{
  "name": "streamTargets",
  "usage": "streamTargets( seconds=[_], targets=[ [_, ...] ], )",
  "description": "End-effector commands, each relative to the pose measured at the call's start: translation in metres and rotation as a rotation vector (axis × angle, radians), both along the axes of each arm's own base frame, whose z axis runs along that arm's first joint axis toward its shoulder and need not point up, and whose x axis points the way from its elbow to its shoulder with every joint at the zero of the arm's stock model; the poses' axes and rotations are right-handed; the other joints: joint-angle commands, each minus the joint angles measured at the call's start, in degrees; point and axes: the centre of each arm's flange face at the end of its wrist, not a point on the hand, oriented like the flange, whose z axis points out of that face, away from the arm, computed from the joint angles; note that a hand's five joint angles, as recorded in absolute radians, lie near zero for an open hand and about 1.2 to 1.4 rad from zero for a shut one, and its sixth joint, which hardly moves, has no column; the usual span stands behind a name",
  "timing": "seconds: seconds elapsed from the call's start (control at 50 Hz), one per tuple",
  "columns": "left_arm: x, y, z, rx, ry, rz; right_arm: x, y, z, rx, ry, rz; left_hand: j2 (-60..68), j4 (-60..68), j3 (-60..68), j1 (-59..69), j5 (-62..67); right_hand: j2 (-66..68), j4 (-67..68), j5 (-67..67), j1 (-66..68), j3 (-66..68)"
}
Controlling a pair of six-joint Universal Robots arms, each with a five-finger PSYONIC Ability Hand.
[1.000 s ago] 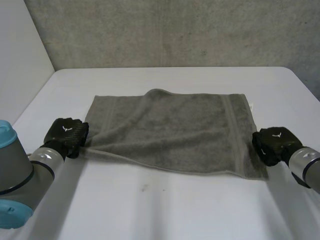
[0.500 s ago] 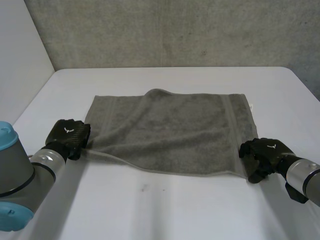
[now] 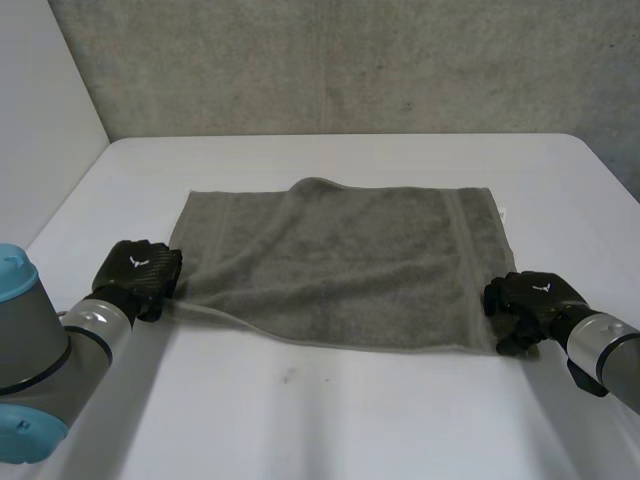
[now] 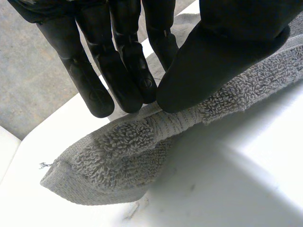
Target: Fold the towel.
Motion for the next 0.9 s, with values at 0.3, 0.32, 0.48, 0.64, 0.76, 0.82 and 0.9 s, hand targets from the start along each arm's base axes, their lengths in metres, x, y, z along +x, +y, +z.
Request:
streamTargets(
  seconds=[0.3,0.32,0.48,0.64,0.76,0.82,0.9],
  targets=[
    [0.000,0.000,0.000,-0.001,0.000,0.001,-0.003,-0.012,0.006,-0.055,0.053,-0.001,10.29,10.31,10.36,12.14,11.01,34.81,34.90,37.31,42.25,34.92],
    [0.000,0.000,0.000,-0.001,0.000,0.001,-0.003,-0.013,0.011,-0.074,0.053,-0.003,10.29,10.31,10.36,12.14,11.01,34.81,34.90,37.31,42.25,34.92],
    [0.000,0.000,0.002,-0.004,0.000,0.001,-0.005,-0.019,0.031,-0.146,0.068,-0.009,10.29,10.31,10.36,12.14,11.01,34.81,34.90,37.31,42.25,34.92],
    [-0.008,0.024,0.008,0.046,-0.039,-0.046,-0.005,0.003,0.074,-0.150,0.121,0.026,10.29,10.31,10.36,12.14,11.01,34.81,34.90,37.31,42.25,34.92],
    [-0.005,0.065,0.022,0.167,-0.175,-0.116,-0.022,0.026,0.091,-0.069,0.314,0.084,10.29,10.31,10.36,12.14,11.01,34.81,34.90,37.31,42.25,34.92],
    [0.000,0.086,0.026,0.241,-0.233,-0.133,-0.033,0.043,0.094,0.025,0.447,0.138,10.29,10.31,10.36,12.14,11.01,34.81,34.90,37.31,42.25,34.92],
    [0.000,0.095,0.037,0.224,-0.259,-0.159,-0.046,0.053,0.097,0.104,0.537,0.163,10.29,10.31,10.36,12.14,11.01,34.81,34.90,37.31,42.25,34.92]
  ],
)
